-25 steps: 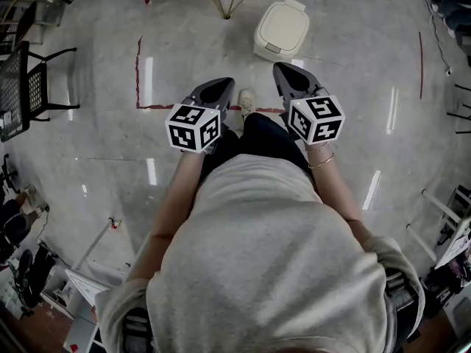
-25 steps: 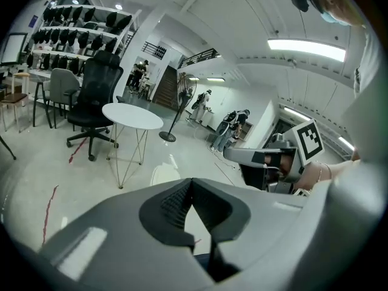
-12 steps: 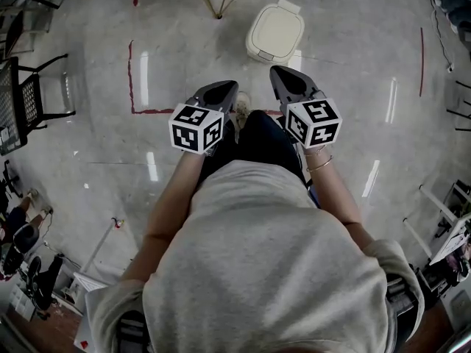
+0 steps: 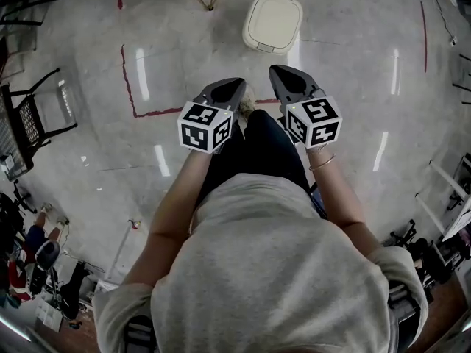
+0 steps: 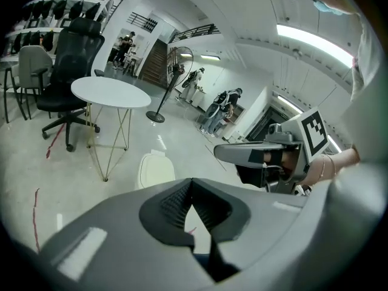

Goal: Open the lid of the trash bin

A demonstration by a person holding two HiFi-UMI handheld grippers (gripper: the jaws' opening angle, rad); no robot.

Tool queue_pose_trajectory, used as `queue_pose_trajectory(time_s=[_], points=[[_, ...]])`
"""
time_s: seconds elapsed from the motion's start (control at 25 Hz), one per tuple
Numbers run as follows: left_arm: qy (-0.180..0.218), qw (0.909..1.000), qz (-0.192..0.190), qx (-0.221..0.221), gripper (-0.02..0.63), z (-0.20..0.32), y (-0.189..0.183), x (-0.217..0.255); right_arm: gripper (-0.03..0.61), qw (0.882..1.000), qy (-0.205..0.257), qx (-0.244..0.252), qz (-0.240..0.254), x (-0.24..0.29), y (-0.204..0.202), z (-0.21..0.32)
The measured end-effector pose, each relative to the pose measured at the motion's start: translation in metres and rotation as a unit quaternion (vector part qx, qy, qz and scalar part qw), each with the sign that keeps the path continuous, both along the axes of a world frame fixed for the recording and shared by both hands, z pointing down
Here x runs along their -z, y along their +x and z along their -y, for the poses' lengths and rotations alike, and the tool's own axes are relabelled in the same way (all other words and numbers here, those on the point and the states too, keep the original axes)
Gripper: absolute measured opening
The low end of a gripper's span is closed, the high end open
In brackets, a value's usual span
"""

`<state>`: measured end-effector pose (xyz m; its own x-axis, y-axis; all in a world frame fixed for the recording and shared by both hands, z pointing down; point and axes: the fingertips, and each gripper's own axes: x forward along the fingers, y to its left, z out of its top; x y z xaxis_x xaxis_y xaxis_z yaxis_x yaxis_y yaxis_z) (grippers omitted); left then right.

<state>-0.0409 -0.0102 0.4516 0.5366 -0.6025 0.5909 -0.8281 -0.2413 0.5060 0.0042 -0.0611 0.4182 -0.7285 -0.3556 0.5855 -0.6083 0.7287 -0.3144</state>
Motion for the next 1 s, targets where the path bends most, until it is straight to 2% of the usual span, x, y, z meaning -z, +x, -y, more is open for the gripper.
queue_pose_trajectory(time_s=[0.12,0.28,0.48,0.8,1.0], points=[[-0.003,0.9999,-0.010,-0.013,0.009,0.002,0.001,-0.013,0.006,1.000,0.007,-0.004,-0.018,-0.011,-0.001,0.001],[-0.007,0.9998,-0.018,-0.008,0.009,0.010,-0.010,-0.039,0.008,0.999,-0.002,-0.011,-0.033,-0.039,0.000,0.005],[-0.015,0.9994,0.005,-0.030,0.009,0.021,-0.015,-0.082,0.008,0.998,-0.024,-0.018,-0.063,-0.091,0.005,0.009],[-0.039,0.9985,-0.023,-0.032,0.009,0.027,0.014,-0.165,0.008,0.995,-0.070,-0.029,-0.067,-0.182,0.007,0.007],[-0.032,0.9989,-0.008,-0.035,0.009,0.044,0.017,-0.213,0.006,0.993,-0.086,-0.037,-0.077,-0.237,0.011,0.010]])
